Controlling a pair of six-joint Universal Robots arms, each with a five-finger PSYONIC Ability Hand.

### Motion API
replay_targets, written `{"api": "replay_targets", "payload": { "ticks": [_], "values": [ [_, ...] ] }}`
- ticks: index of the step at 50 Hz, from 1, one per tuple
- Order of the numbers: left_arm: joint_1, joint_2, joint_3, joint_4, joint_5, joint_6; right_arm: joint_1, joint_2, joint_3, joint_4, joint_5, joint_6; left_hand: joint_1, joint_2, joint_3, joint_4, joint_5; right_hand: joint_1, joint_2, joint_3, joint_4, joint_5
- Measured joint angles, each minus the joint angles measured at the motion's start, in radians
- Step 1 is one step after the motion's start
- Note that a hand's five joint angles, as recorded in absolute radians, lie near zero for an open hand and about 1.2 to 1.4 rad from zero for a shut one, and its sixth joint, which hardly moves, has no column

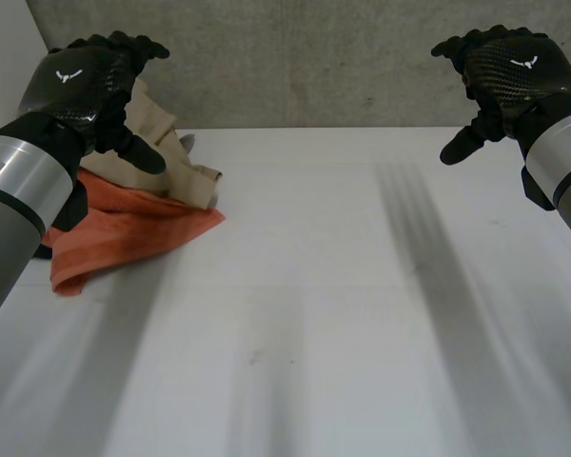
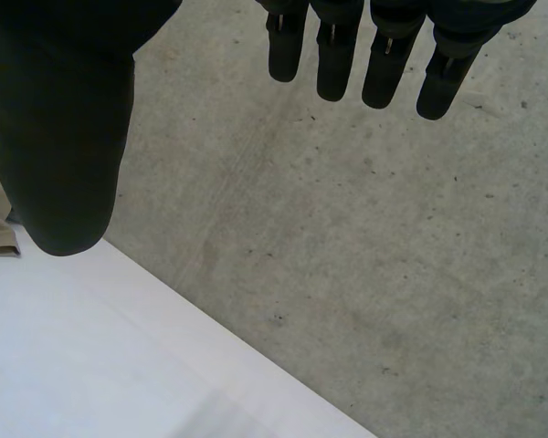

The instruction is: Fold the laundry.

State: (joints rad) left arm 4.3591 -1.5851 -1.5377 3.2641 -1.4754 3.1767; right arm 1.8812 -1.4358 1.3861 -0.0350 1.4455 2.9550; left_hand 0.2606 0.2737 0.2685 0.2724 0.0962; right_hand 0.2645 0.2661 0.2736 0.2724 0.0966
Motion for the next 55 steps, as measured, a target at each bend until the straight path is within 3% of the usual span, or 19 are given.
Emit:
{"api": "replay_targets", "payload": {
  "ticks": [5, 14, 22, 27, 32, 36, 37, 38, 39, 40, 41, 42, 43, 48, 55],
  "values": [
    [0.008, 0.007, 0.010, 0.004, -0.002, -0.002, 0.000, 0.000, 0.000, 0.000, 0.001, 0.000, -0.051, -0.066, -0.059, -0.070, -0.053, -0.040, -0.058, -0.066, -0.066, -0.054],
    [0.136, -0.052, 0.061, 0.037, 0.005, 0.008, 0.000, 0.006, 0.001, 0.000, -0.001, -0.002, -0.051, -0.068, -0.060, -0.071, -0.053, -0.040, -0.058, -0.066, -0.066, -0.054],
    [0.262, -0.302, 0.202, 0.154, 0.002, 0.034, 0.001, 0.034, 0.001, 0.001, -0.001, -0.002, -0.051, -0.068, -0.060, -0.071, -0.053, -0.040, -0.058, -0.066, -0.066, -0.054],
    [0.347, -0.530, 0.338, 0.195, 0.000, 0.121, 0.006, 0.053, 0.004, 0.001, -0.001, -0.003, -0.051, -0.068, -0.060, -0.071, -0.053, -0.040, -0.058, -0.066, -0.066, -0.054],
    [0.380, -0.698, 0.437, 0.239, 0.001, 0.229, 0.008, 0.062, 0.007, 0.001, 0.000, -0.003, -0.051, -0.068, -0.060, -0.071, -0.053, -0.040, -0.058, -0.066, -0.066, -0.054],
    [0.390, -0.797, 0.491, 0.304, 0.004, 0.290, 0.010, 0.073, 0.008, 0.001, 0.000, -0.004, 0.041, 0.022, 0.020, 0.015, 0.024, -0.040, -0.058, -0.066, -0.066, -0.054],
    [0.392, -0.818, 0.503, 0.327, 0.005, 0.301, 0.010, 0.078, 0.008, 0.001, 0.000, -0.004, 0.297, 0.254, 0.238, 0.237, 0.240, -0.040, -0.058, -0.066, -0.066, -0.054],
    [0.392, -0.823, 0.505, 0.334, 0.005, 0.303, 0.010, 0.078, 0.009, 0.001, 0.000, -0.005, 0.297, 0.254, 0.238, 0.237, 0.240, -0.040, -0.058, -0.066, -0.066, -0.054],
    [0.391, -0.842, 0.514, 0.364, 0.006, 0.311, 0.010, 0.084, 0.009, 0.001, 0.000, -0.008, 0.562, 0.498, 0.500, 0.499, 0.493, -0.040, -0.058, -0.066, -0.066, -0.054],
    [0.390, -0.846, 0.516, 0.377, 0.005, 0.313, 0.010, 0.086, 0.010, 0.001, 0.000, -0.009, 0.562, 0.498, 0.500, 0.499, 0.493, -0.040, -0.058, -0.066, -0.066, -0.054],
    [0.387, -0.849, 0.516, 0.392, 0.005, 0.313, 0.010, 0.089, 0.011, 0.001, 0.000, -0.014, 0.753, 0.744, 0.742, 0.729, 0.715, -0.040, -0.058, -0.066, -0.066, -0.054],
    [0.382, -0.847, 0.515, 0.406, 0.004, 0.312, 0.010, 0.091, 0.012, 0.000, 0.000, -0.020, 0.753, 0.744, 0.742, 0.729, 0.715, -0.040, -0.058, -0.066, -0.066, -0.054],
    [0.373, -0.838, 0.512, 0.424, 0.002, 0.309, 0.010, 0.093, 0.015, 0.000, 0.000, -0.031, 0.845, 0.901, 0.896, 0.905, 0.880, -0.040, -0.058, -0.066, -0.066, -0.054],
    [0.329, -0.745, 0.481, 0.461, -0.001, 0.286, 0.011, 0.096, 0.021, 0.000, 0.002, -0.072, 0.849, 0.917, 0.914, 0.924, 0.890, -0.040, -0.058, -0.066, -0.066, -0.054],
    [0.188, -0.449, 0.379, 0.469, 0.003, 0.187, 0.010, 0.095, 0.023, -0.001, 0.007, -0.107, 0.879, 0.919, 0.919, 0.924, 0.890, -0.040, -0.058, -0.066, -0.066, -0.054]
  ]
}}
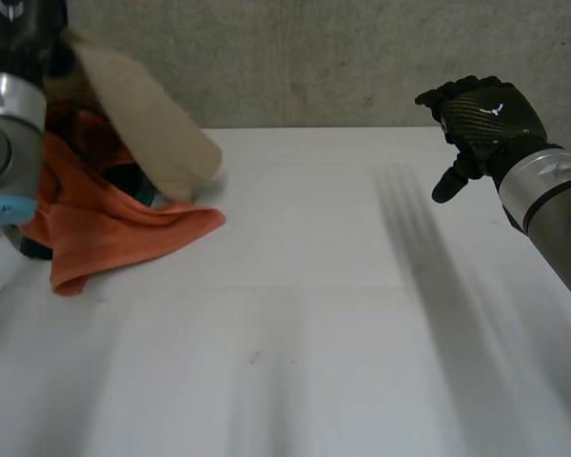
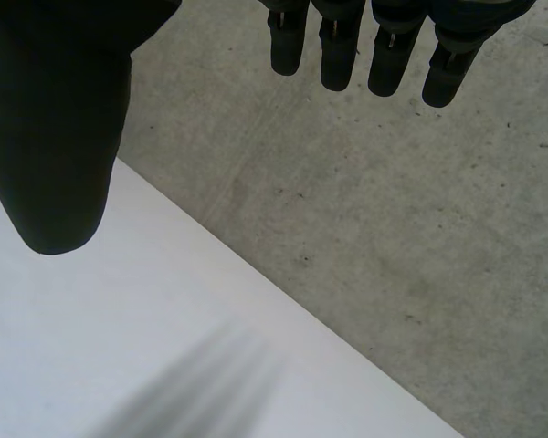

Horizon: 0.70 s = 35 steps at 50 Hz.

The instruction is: Fold the laundry.

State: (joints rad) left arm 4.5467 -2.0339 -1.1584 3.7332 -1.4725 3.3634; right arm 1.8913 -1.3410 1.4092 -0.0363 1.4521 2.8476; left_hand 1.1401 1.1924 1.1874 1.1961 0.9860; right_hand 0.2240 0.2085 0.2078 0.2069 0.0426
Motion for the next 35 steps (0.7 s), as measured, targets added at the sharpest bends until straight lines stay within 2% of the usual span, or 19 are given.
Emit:
{"api": "replay_targets", "payload": {
  "ticks": [2, 8, 13, 18, 20, 25, 28, 31, 35],
  "values": [
    [-0.041, 0.061, -0.025, -0.004, 0.001, -0.036, -0.001, -0.001, 0.000, 0.000, 0.000, -0.001, 0.000, 0.000, 0.000, 0.000, 0.000, 0.000, 0.000, 0.000, 0.000, 0.000],
    [-0.238, 0.269, -0.160, -0.013, 0.039, -0.223, -0.009, -0.009, -0.003, -0.001, 0.001, 0.001, 0.000, 0.000, 0.000, 0.000, 0.000, 0.000, 0.000, 0.000, 0.000, 0.000],
    [-0.374, 0.300, -0.294, -0.016, 0.081, -0.305, -0.013, -0.019, -0.008, 0.000, 0.002, 0.002, 0.000, 0.000, 0.000, 0.002, 0.000, 0.000, 0.000, 0.000, 0.000, 0.000],
    [-0.466, 0.173, -0.378, -0.053, 0.084, -0.255, -0.019, -0.022, -0.011, 0.000, 0.001, 0.000, -0.036, -0.041, -0.040, -0.040, -0.029, 0.000, 0.000, 0.000, 0.000, 0.000],
    [-0.498, 0.099, -0.399, -0.098, 0.075, -0.197, -0.028, -0.022, -0.011, 0.001, -0.002, -0.001, -0.376, -0.388, -0.369, -0.379, -0.343, 0.000, 0.000, 0.000, 0.000, 0.000],
    [-0.529, 0.020, -0.414, -0.209, 0.010, -0.066, -0.044, -0.022, -0.011, 0.001, -0.006, -0.002, -0.665, -0.694, -0.687, -0.706, -0.676, 0.000, 0.000, 0.000, 0.000, 0.000],
    [-0.533, 0.035, -0.419, -0.247, -0.033, -0.024, -0.047, -0.021, -0.010, 0.002, -0.007, -0.002, -0.715, -0.759, -0.748, -0.771, -0.740, 0.000, 0.000, 0.000, 0.000, 0.000],
    [-0.533, 0.110, -0.442, -0.276, -0.086, 0.009, -0.047, -0.022, -0.008, 0.003, -0.007, -0.006, -0.741, -0.808, -0.803, -0.820, -0.793, 0.000, 0.000, 0.000, 0.000, 0.000],
    [-0.528, 0.217, -0.500, -0.280, -0.113, 0.015, -0.042, -0.028, -0.002, 0.004, -0.007, -0.028, -0.741, -0.811, -0.807, -0.824, -0.794, 0.000, 0.000, 0.000, 0.000, 0.000]
  ]
}}
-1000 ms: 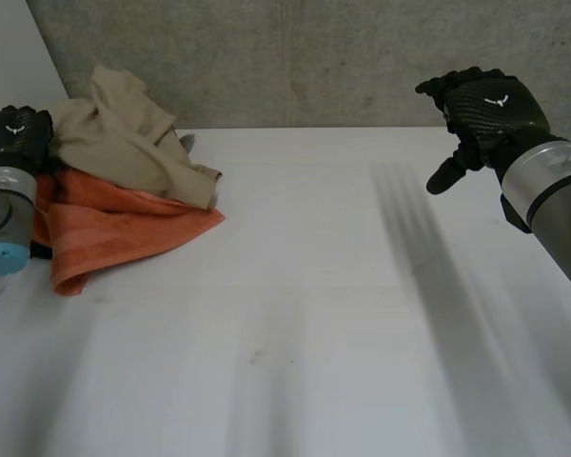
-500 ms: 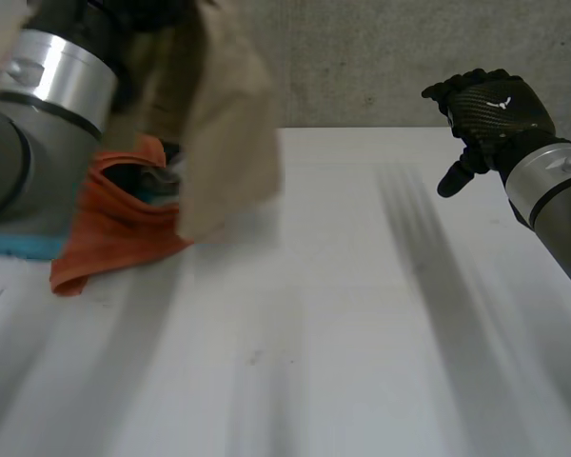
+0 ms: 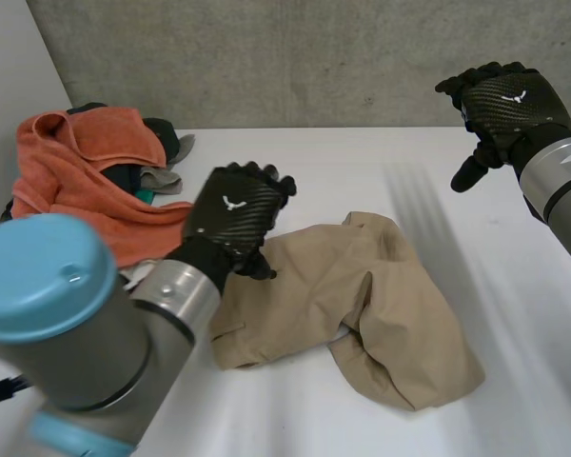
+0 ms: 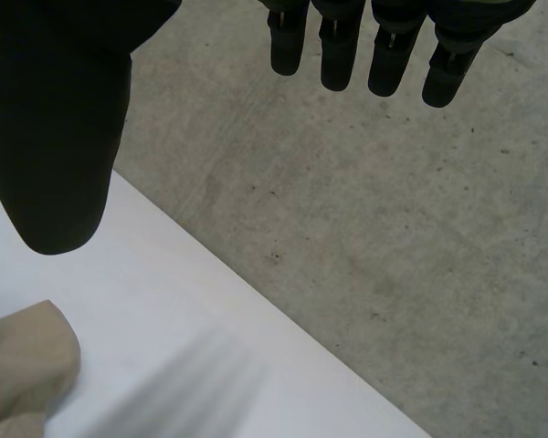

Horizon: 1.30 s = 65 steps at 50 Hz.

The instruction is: Fold the laundry.

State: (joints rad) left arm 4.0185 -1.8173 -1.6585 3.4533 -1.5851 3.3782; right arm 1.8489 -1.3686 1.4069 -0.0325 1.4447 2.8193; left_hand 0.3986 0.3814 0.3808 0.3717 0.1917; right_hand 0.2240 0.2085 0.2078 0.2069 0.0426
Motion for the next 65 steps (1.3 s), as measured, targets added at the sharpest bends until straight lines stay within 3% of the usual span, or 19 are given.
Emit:
{"api": "replay_targets", "payload": {
  "ticks": [8, 21, 25, 30, 37, 41, 47, 51, 55, 65],
  "values": [
    [0.017, 0.084, -0.136, 0.001, -0.003, -0.009, 0.006, -0.022, 0.023, 0.000, 0.002, -0.100, 0.000, 0.000, 0.000, 0.000, 0.000, 0.000, 0.000, 0.000, 0.000, 0.000],
    [0.016, -0.126, -0.175, 0.007, 0.010, -0.015, 0.007, -0.024, 0.079, -0.002, 0.002, -0.158, 0.001, 0.003, 0.004, 0.004, 0.010, 0.000, 0.000, 0.000, 0.000, 0.000],
    [0.013, -0.205, -0.135, 0.023, 0.005, -0.013, 0.006, -0.020, 0.096, -0.003, 0.001, -0.157, 0.232, 0.230, 0.230, 0.232, 0.237, 0.000, 0.000, 0.000, 0.000, 0.000],
    [0.014, -0.279, -0.078, 0.053, -0.010, -0.008, 0.005, -0.017, 0.109, -0.003, 0.000, -0.158, 0.759, 0.776, 0.766, 0.781, 0.771, 0.000, 0.000, 0.000, 0.000, 0.000],
    [0.036, -0.297, 0.023, 0.131, -0.101, 0.005, -0.002, -0.020, 0.117, -0.004, 0.000, -0.173, 0.762, 0.809, 0.803, 0.824, 0.788, 0.000, 0.000, 0.000, 0.000, 0.000],
    [0.087, -0.227, 0.102, 0.177, -0.145, 0.016, -0.005, -0.025, 0.116, -0.006, 0.000, -0.180, 0.762, 0.810, 0.803, 0.824, 0.788, 0.000, 0.000, 0.000, 0.000, 0.000],
    [0.124, -0.103, 0.223, 0.246, -0.139, 0.015, -0.007, -0.036, 0.114, -0.010, 0.001, -0.181, 0.762, 0.811, 0.807, 0.824, 0.788, 0.000, 0.000, 0.000, 0.000, 0.000],
    [0.084, -0.061, 0.290, 0.275, -0.074, -0.018, -0.007, -0.040, 0.113, -0.010, 0.006, -0.180, 0.762, 0.811, 0.818, 0.825, 0.788, 0.000, 0.000, 0.000, 0.000, 0.000],
    [0.014, -0.068, 0.315, 0.280, 0.042, -0.071, -0.008, -0.043, 0.112, -0.011, 0.011, -0.179, 0.762, 0.811, 0.818, 0.827, 0.788, 0.000, 0.000, 0.001, 0.000, 0.000],
    [-0.193, -0.271, 0.245, 0.184, 0.498, -0.224, -0.053, -0.044, 0.099, -0.014, 0.016, -0.180, 0.726, 0.738, 0.739, 0.763, 0.765, 0.000, 0.000, 0.000, 0.000, 0.000]
  ]
}}
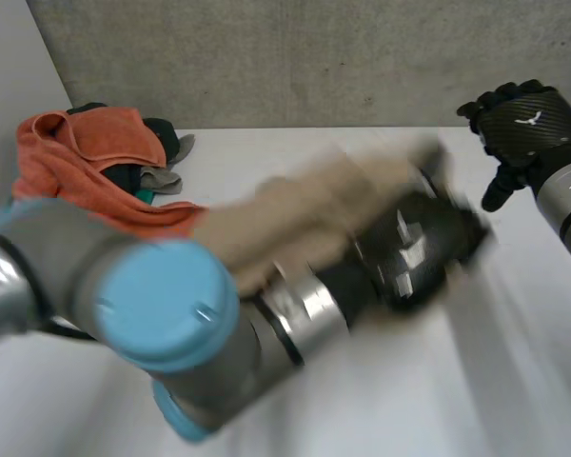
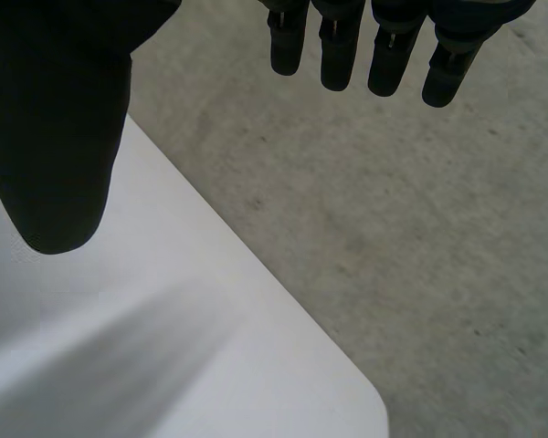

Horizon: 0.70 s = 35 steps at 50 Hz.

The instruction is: Fold the laundry.

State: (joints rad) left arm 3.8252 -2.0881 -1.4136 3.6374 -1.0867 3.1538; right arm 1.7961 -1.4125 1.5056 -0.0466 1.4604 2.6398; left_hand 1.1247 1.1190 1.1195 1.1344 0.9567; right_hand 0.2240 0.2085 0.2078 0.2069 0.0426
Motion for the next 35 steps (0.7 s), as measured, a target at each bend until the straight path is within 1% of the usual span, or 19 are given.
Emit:
{"api": "replay_targets", "payload": {
  "ticks": [1, 2, 5, 6, 8, 12, 16, 18, 19, 20, 23, 24, 27, 29, 32, 35],
  "values": [
    [-0.014, -0.023, -0.010, -0.024, 0.032, -0.005, -0.012, 0.002, -0.002, 0.000, 0.000, -0.001, 0.000, 0.000, 0.000, 0.000, 0.000, 0.000, 0.000, 0.000, 0.000, 0.000],
    [-0.030, -0.046, -0.021, -0.053, 0.063, -0.007, -0.026, 0.004, -0.006, 0.000, 0.000, -0.004, -0.469, -0.417, -0.409, -0.434, -0.428, 0.000, 0.000, 0.000, 0.000, 0.000],
    [-0.056, -0.072, -0.039, -0.121, 0.095, 0.002, -0.050, 0.013, -0.016, 0.001, 0.000, -0.013, -0.544, -0.525, -0.523, -0.546, -0.548, 0.000, 0.000, 0.000, 0.000, 0.000],
    [-0.061, -0.070, -0.043, -0.139, 0.095, 0.008, -0.056, 0.017, -0.021, 0.002, 0.000, -0.018, -0.581, -0.566, -0.566, -0.589, -0.594, 0.000, 0.000, 0.000, 0.000, 0.000],
    [-0.065, -0.056, -0.050, -0.166, 0.086, 0.020, -0.062, 0.026, -0.027, 0.003, 0.000, -0.027, -0.601, -0.588, -0.586, -0.613, -0.618, 0.000, 0.000, 0.000, 0.000, 0.000],
    [-0.027, 0.030, -0.068, -0.195, 0.002, 0.043, -0.063, 0.044, -0.037, 0.008, 0.002, -0.044, -0.606, -0.605, -0.594, -0.629, -0.634, 0.000, 0.000, 0.000, 0.000, 0.000],
    [0.061, 0.140, -0.091, -0.197, -0.136, 0.053, -0.054, 0.051, -0.033, 0.029, 0.003, -0.045, -0.606, -0.611, -0.604, -0.637, -0.639, 0.000, 0.000, 0.000, 0.000, 0.000],
    [0.090, 0.169, -0.099, -0.197, -0.177, 0.054, -0.050, 0.051, -0.030, 0.039, 0.003, -0.042, -0.606, -0.611, -0.604, -0.637, -0.639, 0.001, 0.000, 0.000, 0.000, 0.000],
    [0.132, 0.202, -0.109, -0.199, -0.232, 0.054, -0.038, 0.051, -0.027, 0.067, 0.002, -0.032, -0.606, -0.611, -0.604, -0.637, -0.639, 0.000, 0.000, 0.000, 0.000, 0.000],
    [0.158, 0.219, -0.116, -0.201, -0.261, 0.054, -0.029, 0.051, -0.027, 0.086, 0.002, -0.023, -0.606, -0.611, -0.604, -0.637, -0.639, 0.000, 0.000, 0.000, 0.000, 0.000],
    [0.221, 0.252, -0.146, -0.215, -0.325, 0.054, 0.002, 0.051, -0.027, 0.154, -0.001, 0.016, -0.607, -0.612, -0.604, -0.638, -0.639, 0.000, 0.000, 0.000, 0.000, 0.000],
    [0.250, 0.266, -0.165, -0.226, -0.351, 0.054, 0.023, 0.051, -0.025, 0.200, -0.004, 0.047, -0.611, -0.613, -0.604, -0.640, -0.639, 0.000, 0.000, 0.000, 0.000, 0.000],
    [0.317, 0.299, -0.229, -0.265, -0.391, 0.058, 0.067, 0.052, -0.011, 0.289, -0.013, 0.111, -0.640, -0.636, -0.635, -0.664, -0.664, 0.000, 0.000, 0.000, 0.000, 0.000],
    [0.353, 0.319, -0.272, -0.286, -0.402, 0.063, 0.091, 0.052, 0.009, 0.324, -0.021, 0.140, -0.671, -0.661, -0.664, -0.692, -0.692, 0.000, 0.000, 0.000, 0.000, 0.000],
    [0.418, 0.355, -0.351, -0.315, -0.406, 0.075, 0.121, 0.053, 0.053, 0.345, -0.036, 0.171, -0.695, -0.696, -0.694, -0.724, -0.725, 0.000, 0.000, 0.001, 0.000, 0.000],
    [0.498, 0.385, -0.430, -0.328, -0.397, 0.084, 0.151, 0.049, 0.121, 0.320, -0.051, 0.186, -0.695, -0.703, -0.701, -0.729, -0.732, 0.000, 0.000, 0.000, 0.000, 0.000]
  ]
}}
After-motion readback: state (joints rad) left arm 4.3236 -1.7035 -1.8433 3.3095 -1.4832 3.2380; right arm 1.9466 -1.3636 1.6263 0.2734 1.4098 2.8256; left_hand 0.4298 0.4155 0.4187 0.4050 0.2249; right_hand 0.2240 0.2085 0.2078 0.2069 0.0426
